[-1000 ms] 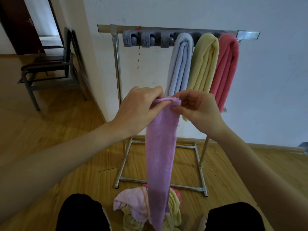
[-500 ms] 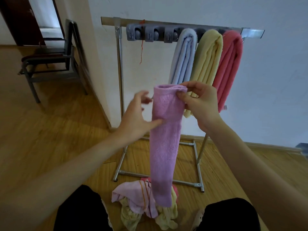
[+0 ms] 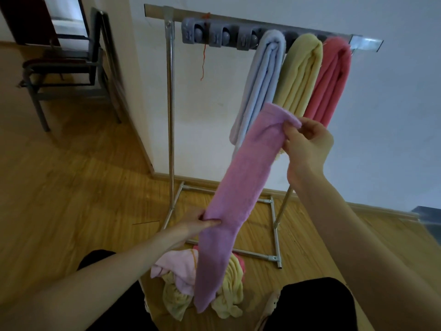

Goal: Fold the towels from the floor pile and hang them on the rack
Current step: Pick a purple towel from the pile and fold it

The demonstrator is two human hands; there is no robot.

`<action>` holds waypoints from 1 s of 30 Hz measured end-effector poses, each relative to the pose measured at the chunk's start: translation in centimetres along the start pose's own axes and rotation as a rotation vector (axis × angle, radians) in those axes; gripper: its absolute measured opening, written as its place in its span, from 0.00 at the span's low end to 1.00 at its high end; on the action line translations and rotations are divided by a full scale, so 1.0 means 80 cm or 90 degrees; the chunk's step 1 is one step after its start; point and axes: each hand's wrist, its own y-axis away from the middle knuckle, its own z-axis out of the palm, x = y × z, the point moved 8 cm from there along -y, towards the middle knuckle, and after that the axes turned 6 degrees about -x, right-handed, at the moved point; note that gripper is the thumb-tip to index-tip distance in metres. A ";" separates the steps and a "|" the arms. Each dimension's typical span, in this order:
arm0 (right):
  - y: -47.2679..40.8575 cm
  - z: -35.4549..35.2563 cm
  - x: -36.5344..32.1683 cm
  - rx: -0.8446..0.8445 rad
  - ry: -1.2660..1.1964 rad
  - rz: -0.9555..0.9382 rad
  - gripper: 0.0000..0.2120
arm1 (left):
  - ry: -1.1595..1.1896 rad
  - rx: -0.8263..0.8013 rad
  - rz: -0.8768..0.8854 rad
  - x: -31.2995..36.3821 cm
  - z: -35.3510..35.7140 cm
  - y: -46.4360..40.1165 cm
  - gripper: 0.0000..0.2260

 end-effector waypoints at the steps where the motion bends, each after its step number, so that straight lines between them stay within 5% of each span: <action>1: -0.004 -0.012 0.013 0.019 0.031 0.010 0.11 | -0.005 -0.006 0.002 0.002 -0.004 0.001 0.18; 5: 0.005 -0.054 0.085 0.002 0.146 0.123 0.11 | -0.019 -0.016 0.051 0.030 -0.027 0.009 0.07; 12: 0.084 -0.070 0.219 -0.206 0.358 0.334 0.12 | 0.027 -0.084 0.163 0.116 -0.050 0.028 0.15; 15: 0.091 -0.045 0.205 -0.316 0.550 0.177 0.17 | -0.030 -0.189 0.196 0.163 -0.041 0.047 0.14; 17: 0.092 -0.016 0.177 -0.372 0.422 0.077 0.16 | -0.097 -0.250 0.190 0.181 -0.032 0.057 0.08; 22: 0.113 0.047 0.131 -0.599 -0.060 0.256 0.24 | -0.141 -0.287 0.198 0.205 -0.025 0.069 0.09; 25: 0.124 0.059 0.121 -0.695 -0.065 0.308 0.36 | -0.158 -0.271 0.201 0.211 -0.034 0.072 0.06; 30: 0.107 0.053 0.097 -0.698 0.005 0.249 0.14 | -0.184 -0.215 0.209 0.206 -0.055 0.069 0.06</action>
